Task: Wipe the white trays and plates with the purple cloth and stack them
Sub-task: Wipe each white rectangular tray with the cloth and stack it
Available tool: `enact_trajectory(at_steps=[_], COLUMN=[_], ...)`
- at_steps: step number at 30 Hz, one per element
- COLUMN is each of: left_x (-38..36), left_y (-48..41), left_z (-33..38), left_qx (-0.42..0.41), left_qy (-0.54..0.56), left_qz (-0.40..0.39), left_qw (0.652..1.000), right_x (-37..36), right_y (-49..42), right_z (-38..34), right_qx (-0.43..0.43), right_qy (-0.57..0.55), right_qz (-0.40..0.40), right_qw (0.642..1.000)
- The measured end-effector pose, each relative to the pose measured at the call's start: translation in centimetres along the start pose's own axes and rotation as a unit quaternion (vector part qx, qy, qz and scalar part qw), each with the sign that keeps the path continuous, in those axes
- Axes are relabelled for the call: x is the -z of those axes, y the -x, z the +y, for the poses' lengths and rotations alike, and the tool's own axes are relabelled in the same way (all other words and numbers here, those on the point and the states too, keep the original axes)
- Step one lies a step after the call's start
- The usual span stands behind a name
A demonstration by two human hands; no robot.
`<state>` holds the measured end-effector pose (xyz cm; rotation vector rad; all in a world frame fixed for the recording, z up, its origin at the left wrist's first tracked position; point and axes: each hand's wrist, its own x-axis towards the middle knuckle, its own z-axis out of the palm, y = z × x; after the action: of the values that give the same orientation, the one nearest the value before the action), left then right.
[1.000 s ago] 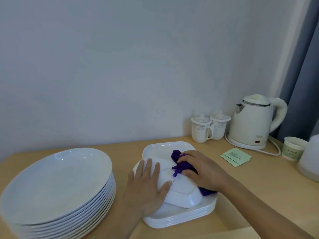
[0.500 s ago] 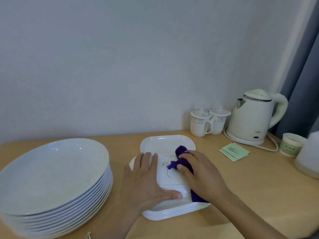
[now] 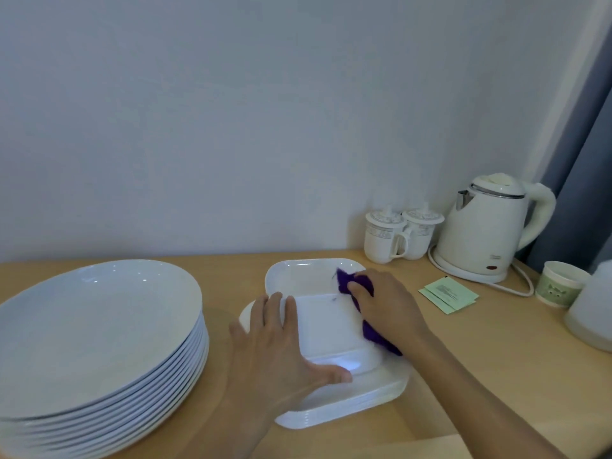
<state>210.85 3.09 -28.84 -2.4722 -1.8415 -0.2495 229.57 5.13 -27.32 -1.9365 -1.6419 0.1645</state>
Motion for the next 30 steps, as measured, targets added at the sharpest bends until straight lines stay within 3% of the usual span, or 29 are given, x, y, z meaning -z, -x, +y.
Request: enact_trajectory(at_steps=[2, 5, 11, 18, 20, 21, 23, 24, 26, 28, 30], left_x=[0.1, -0.1, 0.3, -0.8, -0.7, -0.2, 0.4, 0.4, 0.5, 0.5, -0.1], left_y=[0.1, 0.1, 0.2, -0.2, -0.3, -0.3, 0.1, 0.3, 0.2, 0.2, 0.2], left_z=[0.2, 0.1, 0.5, 0.1, 0.1, 0.1, 0.4, 0.3, 0.2, 0.1, 0.0], left_qx=[-0.002, -0.01, 0.011, -0.032, -0.048, -0.048, -0.047, -0.033, -0.04, -0.033, -0.041], left_qy=[0.002, 0.017, 0.034, 0.058, 0.065, 0.058, 0.043, 0.062, 0.046, 0.038, 0.032], left_qz=[-0.006, 0.0, -0.023, 0.028, 0.041, -0.005, -0.015, -0.019, -0.011, 0.006, -0.002], left_qw=[1.0, 1.0, 0.999, 0.997, 0.996, 0.997, 0.998, 0.997, 0.998, 0.999, 0.999], right_x=[-0.2, -1.0, 0.0, -0.8, -0.3, -0.1, -0.2, -0.6, -2.0, -2.0, -0.9], right_y=[0.5, 2.4, -3.3, 2.0, 2.7, 2.5, 2.4, 2.8, 4.3, 5.2, 3.8], right_z=[-0.1, -2.0, -1.4, -2.3, -0.6, 0.1, 0.5, -0.1, -1.6, -2.1, -0.8], right_qx=[-0.001, 0.151, 0.002, 0.197, 0.167, 0.116, 0.019, 0.02, 0.13, 0.21, 0.151], right_qy=[0.02, 0.063, 0.022, 0.071, 0.044, 0.018, -0.022, 0.008, 0.063, 0.03, 0.018], right_qz=[-0.002, -0.004, -0.116, -0.016, 0.002, 0.005, 0.024, 0.039, 0.065, 0.055, 0.04], right_qw=[1.0, 0.987, 0.993, 0.978, 0.985, 0.993, 0.999, 0.999, 0.987, 0.976, 0.987])
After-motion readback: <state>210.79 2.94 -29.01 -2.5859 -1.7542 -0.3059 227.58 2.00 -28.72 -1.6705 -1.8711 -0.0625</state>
